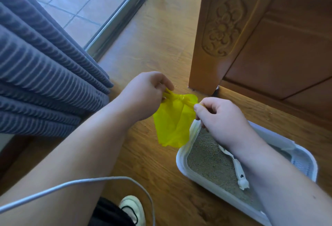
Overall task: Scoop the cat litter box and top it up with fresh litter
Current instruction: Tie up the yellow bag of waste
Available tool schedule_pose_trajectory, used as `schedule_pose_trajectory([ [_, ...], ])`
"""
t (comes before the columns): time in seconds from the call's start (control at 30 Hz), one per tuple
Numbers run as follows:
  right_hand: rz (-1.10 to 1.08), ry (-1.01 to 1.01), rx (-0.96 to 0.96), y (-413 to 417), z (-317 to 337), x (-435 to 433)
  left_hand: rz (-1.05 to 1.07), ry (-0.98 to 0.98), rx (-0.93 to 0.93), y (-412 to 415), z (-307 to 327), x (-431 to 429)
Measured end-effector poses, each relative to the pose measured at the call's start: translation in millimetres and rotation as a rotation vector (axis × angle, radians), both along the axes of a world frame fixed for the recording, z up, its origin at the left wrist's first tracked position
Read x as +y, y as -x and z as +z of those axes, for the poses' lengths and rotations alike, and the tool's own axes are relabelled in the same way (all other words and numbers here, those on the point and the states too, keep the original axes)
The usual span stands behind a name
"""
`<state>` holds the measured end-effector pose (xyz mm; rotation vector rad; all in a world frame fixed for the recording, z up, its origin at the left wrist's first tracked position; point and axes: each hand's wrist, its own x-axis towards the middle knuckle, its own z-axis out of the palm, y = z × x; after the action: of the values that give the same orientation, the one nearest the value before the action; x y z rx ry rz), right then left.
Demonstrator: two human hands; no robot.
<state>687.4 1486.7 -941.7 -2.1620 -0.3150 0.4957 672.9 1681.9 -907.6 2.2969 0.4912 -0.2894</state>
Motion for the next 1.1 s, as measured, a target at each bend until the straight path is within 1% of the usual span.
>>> schedule_pose_trajectory([
  [0.1, 0.015, 0.082, 0.004, -3, -1, -3, 0.116, 0.007, 0.023, -11, 0, 4],
  [0.17, 0.041, 0.167, 0.03, -3, -2, -7, 0.217, 0.019, -0.018, -17, 1, 10],
  [0.23, 0.066, 0.252, 0.069, -3, -3, -13, 0.354, 0.1, -0.061, -22, 3, 19],
  [0.33, 0.097, 0.359, 0.139, -2, -8, -22, 0.525, 0.173, -0.049, -25, 5, 32],
  [0.43, 0.095, 0.432, 0.214, -2, -16, -30, 0.683, 0.151, -0.038, -27, 3, 45],
  [0.5, 0.1, 0.472, 0.247, -4, -19, -33, 0.735, 0.136, -0.043, -27, 3, 52],
  [0.6, 0.112, 0.476, 0.211, -7, -23, -36, 0.65, 0.197, -0.041, -30, 5, 48],
  [0.63, 0.098, 0.459, 0.16, -8, -22, -37, 0.609, 0.22, -0.049, -30, 7, 44],
  [0.7, 0.051, 0.411, 0.0, -8, -19, -36, 0.49, 0.206, -0.049, -30, 9, 33],
  [0.77, 0.009, 0.3, -0.151, -5, -14, -31, 0.341, 0.204, -0.03, -27, 9, 20],
  [0.8, -0.02, 0.207, -0.183, -4, -13, -27, 0.264, 0.211, -0.025, -25, 8, 11],
  [0.87, -0.074, -0.008, -0.15, -2, -12, -19, 0.076, 0.209, -0.033, -22, 9, -8],
  [0.93, -0.07, -0.163, -0.105, 1, -10, -13, -0.079, 0.256, -0.045, -19, 10, -28],
  [0.97, -0.041, -0.206, -0.102, 2, -9, -11, -0.126, 0.286, -0.057, -18, 9, -36],
  [1.03, 0.028, -0.26, -0.095, 2, -7, -9, -0.194, 0.245, -0.115, -17, 7, -45],
  [1.07, 0.033, -0.295, -0.071, 2, -6, -10, -0.209, 0.228, -0.146, -17, 5, -47],
  [1.1, 0.007, -0.344, -0.029, 1, -5, -11, -0.203, 0.264, -0.167, -18, 5, -47],
])
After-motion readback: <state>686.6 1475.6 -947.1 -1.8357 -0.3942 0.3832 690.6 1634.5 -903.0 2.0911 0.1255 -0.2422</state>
